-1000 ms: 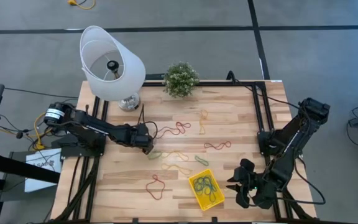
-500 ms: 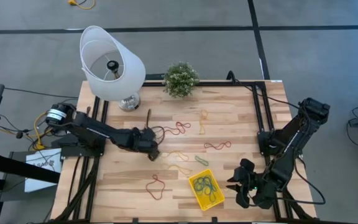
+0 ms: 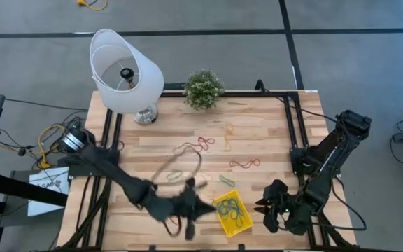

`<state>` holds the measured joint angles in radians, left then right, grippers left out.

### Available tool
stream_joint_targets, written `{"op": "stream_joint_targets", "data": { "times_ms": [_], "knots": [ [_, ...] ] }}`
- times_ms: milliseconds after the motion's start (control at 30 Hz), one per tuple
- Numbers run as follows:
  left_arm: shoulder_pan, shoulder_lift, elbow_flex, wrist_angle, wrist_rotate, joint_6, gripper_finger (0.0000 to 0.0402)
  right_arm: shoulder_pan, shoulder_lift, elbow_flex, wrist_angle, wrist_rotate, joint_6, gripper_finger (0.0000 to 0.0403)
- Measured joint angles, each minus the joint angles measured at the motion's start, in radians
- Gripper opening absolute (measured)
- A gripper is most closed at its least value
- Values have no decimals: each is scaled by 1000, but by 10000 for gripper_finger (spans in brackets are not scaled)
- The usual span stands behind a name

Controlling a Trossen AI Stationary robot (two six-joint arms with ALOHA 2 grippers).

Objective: Pick and place items into bin
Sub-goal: Put the blue rubber band into the bin

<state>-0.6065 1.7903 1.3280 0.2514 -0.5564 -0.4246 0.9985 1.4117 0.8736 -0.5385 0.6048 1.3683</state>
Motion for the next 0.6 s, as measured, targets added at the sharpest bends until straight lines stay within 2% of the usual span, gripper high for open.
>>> {"op": "stream_joint_targets", "data": {
  "times_ms": [167,333,433,600],
  "knots": [
    [13,230,198,-14,-2,20,0,0,0,0,0,0,2,109],
    [54,388,344,-54,29,-12,0,0,0,0,0,-8,20,109],
    [79,436,387,-156,50,-77,0,6,0,0,0,-61,16,109],
    [115,456,393,-356,36,-228,0,46,0,0,0,-151,41,109]
  ]
}}
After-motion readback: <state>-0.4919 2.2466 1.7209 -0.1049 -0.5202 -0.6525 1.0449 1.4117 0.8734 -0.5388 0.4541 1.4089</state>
